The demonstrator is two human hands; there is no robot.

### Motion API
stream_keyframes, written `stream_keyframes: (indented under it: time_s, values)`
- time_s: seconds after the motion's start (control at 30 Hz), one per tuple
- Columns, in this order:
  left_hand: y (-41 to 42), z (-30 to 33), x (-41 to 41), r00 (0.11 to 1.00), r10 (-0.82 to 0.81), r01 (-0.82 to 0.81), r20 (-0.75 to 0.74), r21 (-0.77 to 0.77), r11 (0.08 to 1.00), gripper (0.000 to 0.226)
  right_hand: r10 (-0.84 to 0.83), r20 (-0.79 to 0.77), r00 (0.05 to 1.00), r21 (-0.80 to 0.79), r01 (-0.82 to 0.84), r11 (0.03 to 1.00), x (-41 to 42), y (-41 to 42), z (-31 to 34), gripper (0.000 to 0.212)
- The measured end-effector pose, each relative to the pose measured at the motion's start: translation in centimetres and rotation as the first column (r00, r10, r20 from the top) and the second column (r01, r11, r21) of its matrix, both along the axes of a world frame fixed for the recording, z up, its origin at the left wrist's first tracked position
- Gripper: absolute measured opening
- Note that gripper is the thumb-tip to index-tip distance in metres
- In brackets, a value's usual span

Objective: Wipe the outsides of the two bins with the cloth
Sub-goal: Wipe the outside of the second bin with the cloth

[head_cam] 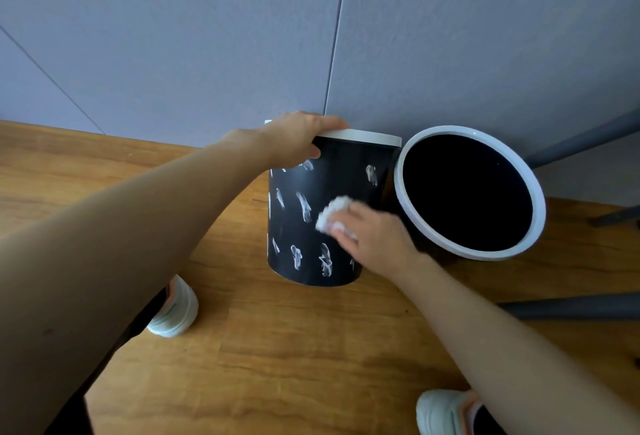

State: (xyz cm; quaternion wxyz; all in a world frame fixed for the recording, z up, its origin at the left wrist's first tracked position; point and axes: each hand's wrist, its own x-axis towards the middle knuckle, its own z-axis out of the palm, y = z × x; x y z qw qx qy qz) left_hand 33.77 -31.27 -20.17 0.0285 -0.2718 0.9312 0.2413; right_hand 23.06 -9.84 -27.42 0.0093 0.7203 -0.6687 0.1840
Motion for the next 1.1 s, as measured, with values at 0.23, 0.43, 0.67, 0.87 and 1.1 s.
stream_keyframes:
  time_s: [0.23, 0.43, 0.67, 0.87, 1.1]
  values:
    - [0.0, -0.1, 0.1, 1.0, -0.006, 0.006, -0.003, 0.008, 1.0, 0.063, 0.115, -0.077, 0.99, 0.059, -0.11, 0.992, 0.7, 2.4, -2.2, 0.011]
    - [0.1, 0.0, 0.2, 1.0, 0.002, -0.002, -0.01, -0.014, 1.0, 0.065, -0.156, 0.075, 0.985, -0.083, 0.162, 0.983, -0.6, -1.7, 1.6, 0.015]
    - [0.0, -0.1, 0.3, 1.0, -0.008, 0.008, -0.007, -0.018, 1.0, 0.065, 0.121, -0.051, 0.991, 0.309, -0.099, 0.946, 3.3, 4.9, -3.9, 0.014]
    - [0.1, 0.2, 0.7, 1.0, -0.01, 0.009, -0.017, -0.016, 1.0, 0.063, 0.022, -0.075, 0.997, 0.059, -0.018, 0.998, 1.8, 1.9, -1.7, 0.009]
    - [0.7, 0.1, 0.8, 0.996, 0.003, -0.007, -0.091, -0.046, 0.999, 0.051, -0.098, 0.096, 0.991, 0.064, 0.093, 0.994, 1.3, 0.7, -0.8, 0.015]
